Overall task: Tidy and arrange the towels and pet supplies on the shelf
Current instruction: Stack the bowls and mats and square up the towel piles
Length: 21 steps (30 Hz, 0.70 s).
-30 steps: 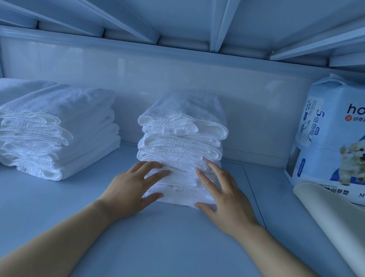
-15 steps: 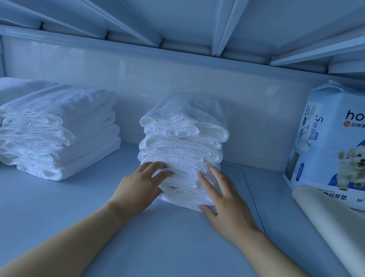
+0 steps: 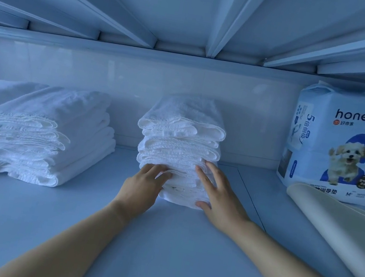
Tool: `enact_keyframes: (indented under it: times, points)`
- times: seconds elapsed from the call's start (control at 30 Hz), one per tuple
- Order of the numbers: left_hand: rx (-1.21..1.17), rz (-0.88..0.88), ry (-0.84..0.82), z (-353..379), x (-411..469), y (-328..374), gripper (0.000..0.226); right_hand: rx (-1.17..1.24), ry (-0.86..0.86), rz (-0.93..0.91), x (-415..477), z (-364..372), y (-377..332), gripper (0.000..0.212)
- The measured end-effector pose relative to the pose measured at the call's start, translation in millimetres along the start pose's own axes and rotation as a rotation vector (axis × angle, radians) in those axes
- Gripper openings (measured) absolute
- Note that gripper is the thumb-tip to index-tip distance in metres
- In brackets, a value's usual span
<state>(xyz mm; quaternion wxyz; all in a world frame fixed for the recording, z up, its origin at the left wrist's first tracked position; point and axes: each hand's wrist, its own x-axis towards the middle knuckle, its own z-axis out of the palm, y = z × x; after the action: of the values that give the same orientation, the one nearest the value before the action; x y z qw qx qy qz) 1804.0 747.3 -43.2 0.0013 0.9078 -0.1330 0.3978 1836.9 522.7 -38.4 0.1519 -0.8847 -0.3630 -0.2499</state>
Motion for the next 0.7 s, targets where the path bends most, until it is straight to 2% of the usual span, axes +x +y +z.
enact_keyframes:
  times: [0.1,0.27,0.37,0.7]
  points:
    - [0.021,0.025,-0.022,0,2,2,0.066,-0.001,0.005,0.020,1,1,-4,0.085]
    - [-0.103,-0.142,-0.126,-8,12,8,0.043,0.007,0.009,0.067,2,1,-9,0.084]
    - [-0.077,-0.169,-0.247,-13,14,10,0.040,0.013,0.005,0.086,-1,0,-10,0.083]
    - [-0.145,-0.196,-0.264,-31,7,7,0.034,0.012,0.071,0.048,-10,-2,-20,0.081]
